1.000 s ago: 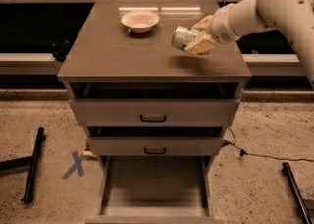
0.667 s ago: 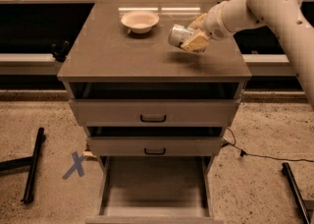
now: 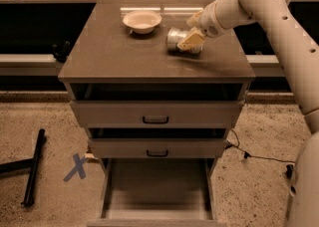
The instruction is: Pick 7up can from bottom drawer and place on counter
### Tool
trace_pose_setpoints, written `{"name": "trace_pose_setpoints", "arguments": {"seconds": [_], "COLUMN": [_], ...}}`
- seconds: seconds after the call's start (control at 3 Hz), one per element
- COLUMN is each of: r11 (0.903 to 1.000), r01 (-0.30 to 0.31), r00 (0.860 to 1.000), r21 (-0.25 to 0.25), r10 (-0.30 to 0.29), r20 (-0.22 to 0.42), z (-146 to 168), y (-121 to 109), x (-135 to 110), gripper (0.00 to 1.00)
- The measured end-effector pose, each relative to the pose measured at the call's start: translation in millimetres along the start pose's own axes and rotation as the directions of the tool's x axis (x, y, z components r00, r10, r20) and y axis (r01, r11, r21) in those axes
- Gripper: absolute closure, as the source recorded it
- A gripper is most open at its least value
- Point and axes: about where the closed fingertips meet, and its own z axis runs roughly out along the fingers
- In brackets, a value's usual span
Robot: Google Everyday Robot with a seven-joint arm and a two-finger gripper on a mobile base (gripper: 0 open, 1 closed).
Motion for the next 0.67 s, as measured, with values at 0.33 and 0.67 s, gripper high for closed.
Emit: {"name": "trace_pose_setpoints", "arguments": {"seconds": [0.33, 0.67], "r11": [0.9999, 0.9974], "r01": [-0.013, -0.049], "r00": [1.000, 0.997], "r21": [-0.008, 0.052], "r10": [0.014, 0.046], "r20": [0.012, 0.055], "z": [3.7, -21.8], "y": [-0.2, -7.3], "x": [-3.9, 5.7], "gripper": [0.00, 0.00]}}
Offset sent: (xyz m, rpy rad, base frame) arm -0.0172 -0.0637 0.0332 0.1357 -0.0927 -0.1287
